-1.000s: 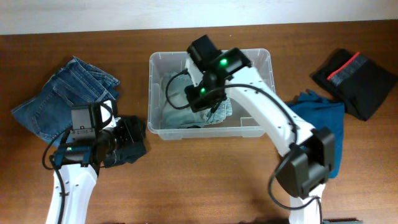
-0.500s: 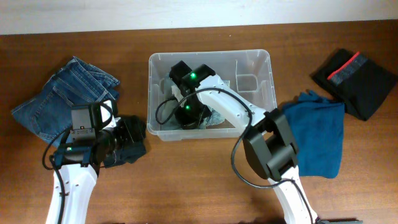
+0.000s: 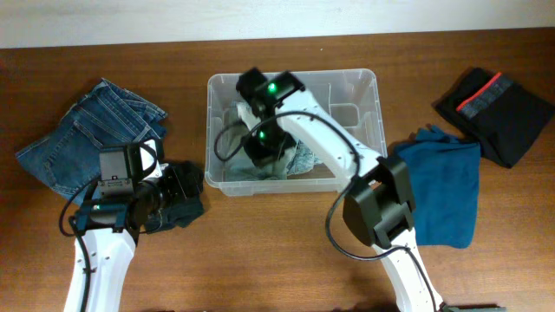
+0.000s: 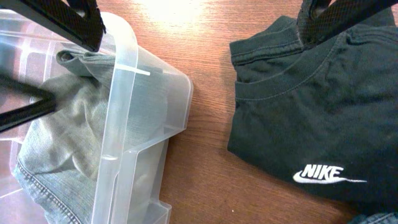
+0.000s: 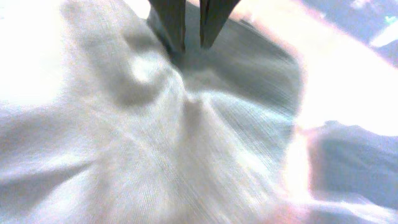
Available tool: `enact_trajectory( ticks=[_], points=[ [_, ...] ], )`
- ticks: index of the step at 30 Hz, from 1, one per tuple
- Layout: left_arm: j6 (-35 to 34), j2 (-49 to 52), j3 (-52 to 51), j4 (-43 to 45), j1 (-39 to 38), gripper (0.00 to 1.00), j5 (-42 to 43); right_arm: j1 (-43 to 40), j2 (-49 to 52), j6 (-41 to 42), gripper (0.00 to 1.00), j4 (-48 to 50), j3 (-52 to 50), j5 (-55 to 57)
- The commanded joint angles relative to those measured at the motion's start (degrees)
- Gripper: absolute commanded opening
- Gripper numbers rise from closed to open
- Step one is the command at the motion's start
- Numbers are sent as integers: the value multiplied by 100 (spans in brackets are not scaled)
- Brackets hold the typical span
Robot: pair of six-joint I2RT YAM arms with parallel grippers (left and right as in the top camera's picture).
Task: Pack container
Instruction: 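Press and tuck the light-wash jeans down inside the bin with the right gripper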
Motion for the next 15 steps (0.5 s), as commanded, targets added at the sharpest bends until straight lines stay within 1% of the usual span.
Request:
enact_trajectory(
  ticks=[1, 4, 7, 10, 15],
  points=[
    [92, -4, 24, 7, -20, 99, -37, -76, -282, -118, 4, -282, 1088, 76],
    [92, -4, 24, 7, -20, 99, -37, -83, -282, -240, 4, -426, 1539, 96],
    [92, -4, 24, 7, -20, 99, -37, -90, -254, -435, 4, -501, 1517, 431],
    [92, -2, 24, 7, -20, 99, -37, -90, -166, -435, 4, -511, 1362, 1036],
    [92, -4, 24, 7, -20, 99, -37, -90, -13, -435, 4, -155, 691, 1370]
  ],
)
